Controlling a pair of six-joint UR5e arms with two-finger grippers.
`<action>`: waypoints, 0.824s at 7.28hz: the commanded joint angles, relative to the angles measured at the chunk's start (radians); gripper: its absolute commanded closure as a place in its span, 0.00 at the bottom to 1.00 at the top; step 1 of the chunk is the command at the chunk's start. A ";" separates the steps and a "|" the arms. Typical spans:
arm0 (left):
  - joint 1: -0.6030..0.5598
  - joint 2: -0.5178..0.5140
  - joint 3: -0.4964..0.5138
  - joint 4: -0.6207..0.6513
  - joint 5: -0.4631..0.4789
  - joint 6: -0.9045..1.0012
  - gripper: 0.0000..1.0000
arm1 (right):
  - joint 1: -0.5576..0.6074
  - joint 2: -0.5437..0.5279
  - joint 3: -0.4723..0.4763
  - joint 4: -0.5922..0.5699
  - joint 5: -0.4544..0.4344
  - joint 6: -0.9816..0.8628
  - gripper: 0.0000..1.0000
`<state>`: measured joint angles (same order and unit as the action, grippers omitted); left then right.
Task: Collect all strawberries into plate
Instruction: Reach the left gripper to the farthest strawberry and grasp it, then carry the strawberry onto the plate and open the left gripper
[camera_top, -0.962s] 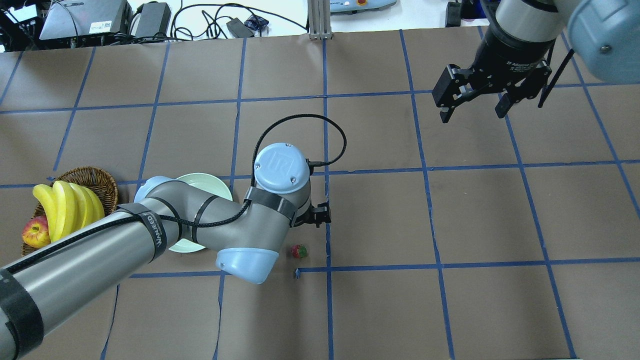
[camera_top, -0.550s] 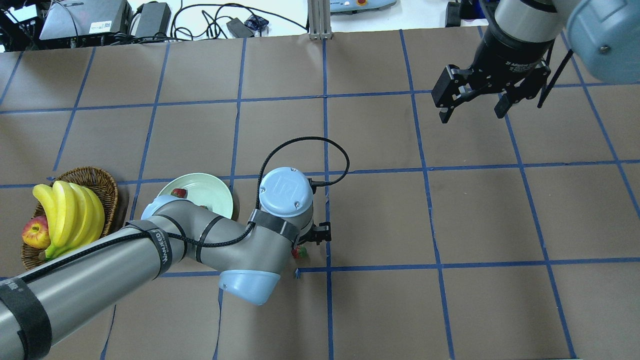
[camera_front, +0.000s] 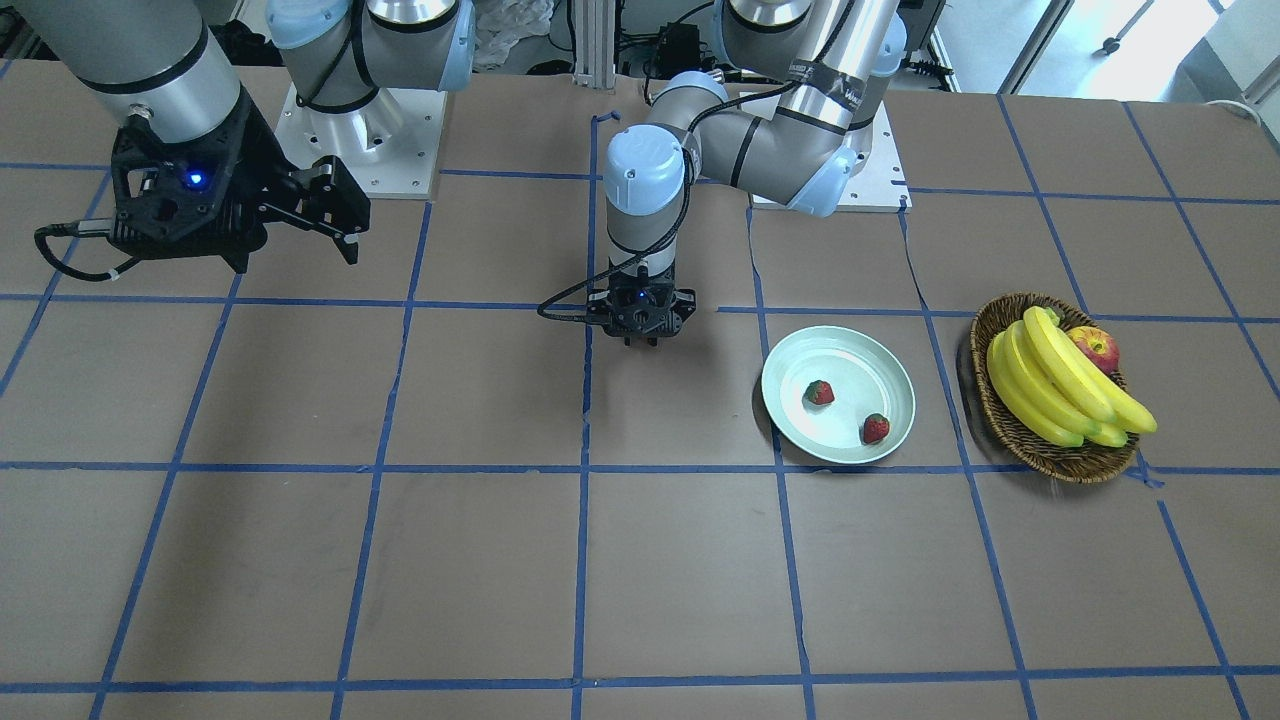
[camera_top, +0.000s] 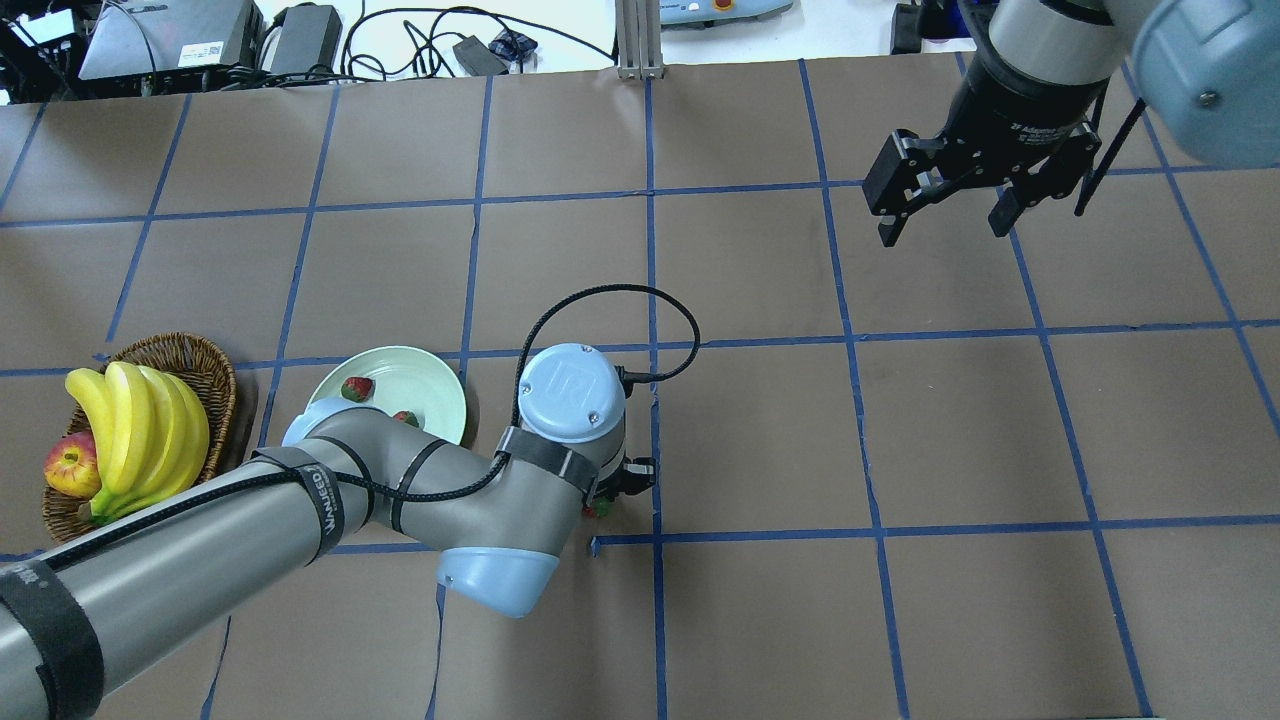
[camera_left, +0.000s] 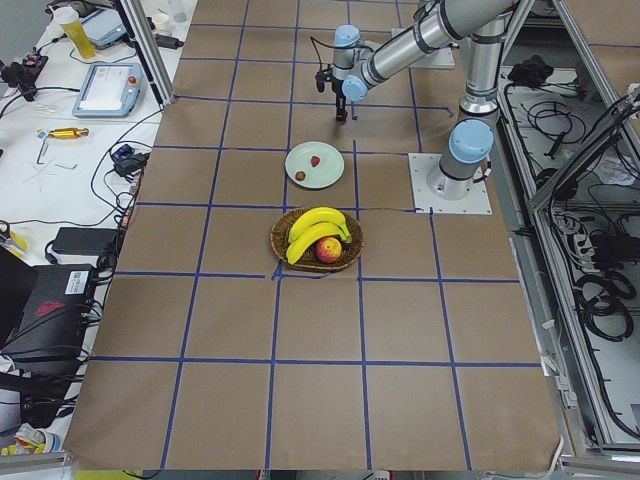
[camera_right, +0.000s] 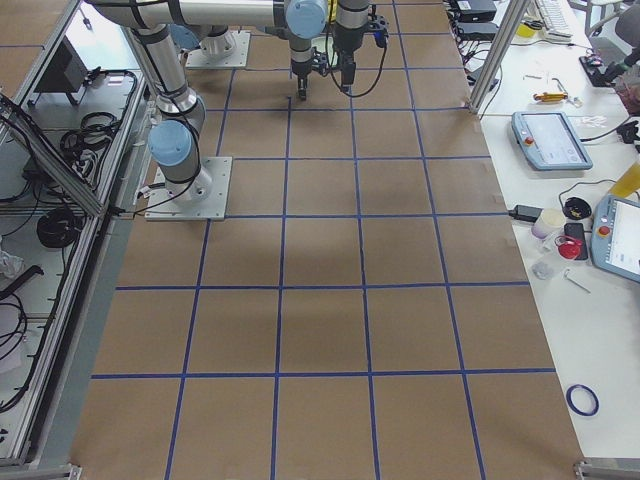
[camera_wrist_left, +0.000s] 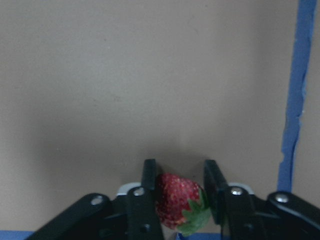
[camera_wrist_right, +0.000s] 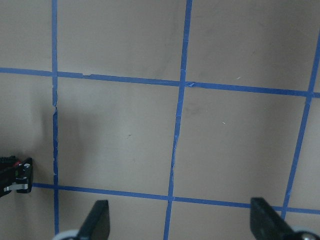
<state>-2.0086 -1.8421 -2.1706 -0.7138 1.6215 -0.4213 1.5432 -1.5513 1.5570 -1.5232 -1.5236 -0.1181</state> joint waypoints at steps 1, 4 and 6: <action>0.048 0.020 0.035 -0.036 0.003 0.065 1.00 | 0.002 0.000 0.000 0.000 -0.001 0.000 0.00; 0.356 0.053 0.138 -0.237 0.031 0.362 1.00 | 0.002 0.002 -0.002 -0.002 0.000 0.000 0.00; 0.486 0.058 0.120 -0.237 0.031 0.529 1.00 | 0.005 0.002 -0.002 -0.002 -0.001 0.000 0.00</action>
<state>-1.5986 -1.7864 -2.0416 -0.9461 1.6504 -0.0022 1.5454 -1.5493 1.5555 -1.5247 -1.5236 -0.1181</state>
